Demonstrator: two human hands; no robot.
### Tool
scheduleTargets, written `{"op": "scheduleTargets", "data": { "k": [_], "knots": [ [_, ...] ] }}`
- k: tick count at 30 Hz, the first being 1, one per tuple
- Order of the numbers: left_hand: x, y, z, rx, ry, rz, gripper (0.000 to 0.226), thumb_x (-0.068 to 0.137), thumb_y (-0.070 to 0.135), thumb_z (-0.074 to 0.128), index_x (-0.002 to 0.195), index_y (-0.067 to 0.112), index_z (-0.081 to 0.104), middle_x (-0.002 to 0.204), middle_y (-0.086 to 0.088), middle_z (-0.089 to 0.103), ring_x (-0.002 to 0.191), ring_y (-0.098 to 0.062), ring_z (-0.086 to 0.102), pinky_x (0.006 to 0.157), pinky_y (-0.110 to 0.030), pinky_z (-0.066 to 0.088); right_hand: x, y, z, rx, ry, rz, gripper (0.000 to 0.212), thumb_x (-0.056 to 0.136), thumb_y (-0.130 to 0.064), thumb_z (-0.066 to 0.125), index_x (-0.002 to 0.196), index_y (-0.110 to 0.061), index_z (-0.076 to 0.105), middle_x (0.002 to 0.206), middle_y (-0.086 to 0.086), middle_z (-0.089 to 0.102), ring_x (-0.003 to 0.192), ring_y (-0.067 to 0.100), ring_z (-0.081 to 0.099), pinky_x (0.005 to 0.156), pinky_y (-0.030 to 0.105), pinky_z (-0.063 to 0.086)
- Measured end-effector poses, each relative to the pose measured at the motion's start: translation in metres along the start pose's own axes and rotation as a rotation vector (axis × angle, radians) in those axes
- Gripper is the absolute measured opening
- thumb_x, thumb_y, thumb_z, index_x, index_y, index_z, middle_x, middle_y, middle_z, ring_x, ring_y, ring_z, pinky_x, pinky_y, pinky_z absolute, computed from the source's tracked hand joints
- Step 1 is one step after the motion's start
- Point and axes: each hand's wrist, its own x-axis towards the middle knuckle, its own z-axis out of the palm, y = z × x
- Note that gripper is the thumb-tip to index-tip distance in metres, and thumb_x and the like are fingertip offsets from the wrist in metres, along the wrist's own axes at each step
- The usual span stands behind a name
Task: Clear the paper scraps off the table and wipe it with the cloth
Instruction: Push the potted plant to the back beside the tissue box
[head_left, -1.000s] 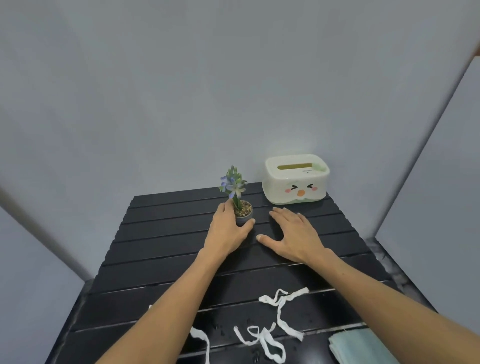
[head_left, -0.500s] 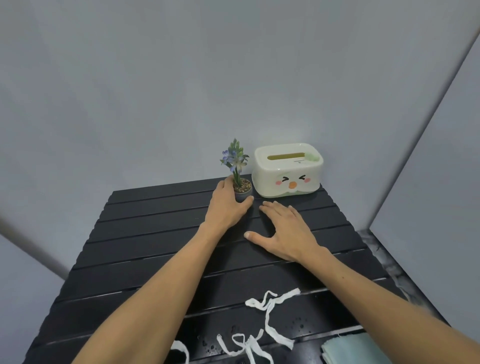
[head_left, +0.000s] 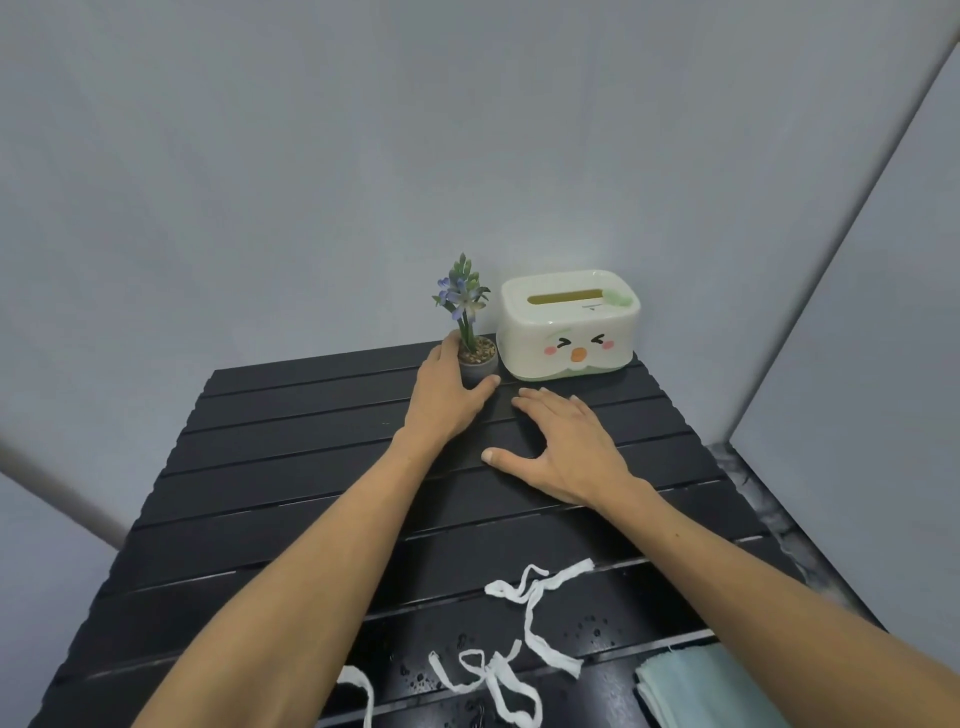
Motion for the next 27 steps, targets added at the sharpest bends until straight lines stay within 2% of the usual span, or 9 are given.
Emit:
{"op": "scheduleTargets", "data": {
  "k": [7, 10, 12, 17, 27],
  "knots": [
    [-0.008, -0.002, -0.009, 0.019, -0.047, -0.067, 0.092, 0.080, 0.047, 0.074, 0.152, 0.017, 0.025, 0.152, -0.009, 0.040, 0.138, -0.027, 0.041, 0.111, -0.046, 0.039, -0.001, -0.001, 0.000, -0.005, -0.003, 0.008, 0.098, 0.072, -0.089, 0.037, 0.148, -0.027, 0.042, 0.159, -0.009, 0.033, 0.148, 0.009, 0.023, 0.123, 0.041, 0.013],
    [-0.028, -0.010, -0.020, 0.052, -0.066, -0.094, 0.098, 0.082, 0.049, 0.072, 0.156, 0.014, 0.017, 0.160, -0.010, 0.028, 0.145, -0.027, 0.030, 0.116, -0.042, 0.032, -0.003, -0.003, -0.003, -0.015, -0.012, 0.007, 0.095, 0.075, -0.087, 0.040, 0.148, -0.026, 0.041, 0.159, -0.008, 0.033, 0.148, 0.011, 0.022, 0.123, 0.041, 0.014],
    [-0.045, -0.015, -0.030, 0.115, -0.089, -0.088, 0.092, 0.085, 0.051, 0.067, 0.155, 0.013, 0.022, 0.160, -0.009, 0.027, 0.146, -0.026, 0.027, 0.117, -0.041, 0.029, -0.004, -0.007, -0.007, -0.027, -0.040, 0.012, 0.093, 0.078, -0.083, 0.042, 0.149, -0.024, 0.039, 0.160, -0.005, 0.031, 0.149, 0.013, 0.021, 0.123, 0.042, 0.013],
    [-0.089, -0.014, -0.055, 0.228, -0.139, -0.012, 0.075, 0.087, 0.056, 0.060, 0.147, 0.016, 0.039, 0.150, -0.005, 0.042, 0.136, -0.025, 0.039, 0.113, -0.040, 0.034, -0.020, -0.022, -0.015, -0.034, -0.062, 0.044, 0.085, 0.086, -0.073, 0.045, 0.152, -0.020, 0.033, 0.161, -0.001, 0.029, 0.149, 0.016, 0.020, 0.123, 0.042, 0.012],
    [-0.173, 0.020, -0.100, 0.215, -0.155, -0.017, 0.072, 0.088, 0.057, 0.058, 0.147, 0.018, 0.041, 0.150, -0.005, 0.042, 0.137, -0.026, 0.037, 0.111, -0.040, 0.033, -0.098, -0.065, -0.053, 0.049, -0.057, 0.073, 0.076, 0.091, -0.064, 0.048, 0.146, -0.012, 0.043, 0.154, 0.007, 0.042, 0.141, 0.023, 0.037, 0.118, 0.041, 0.026]
  ]
}}
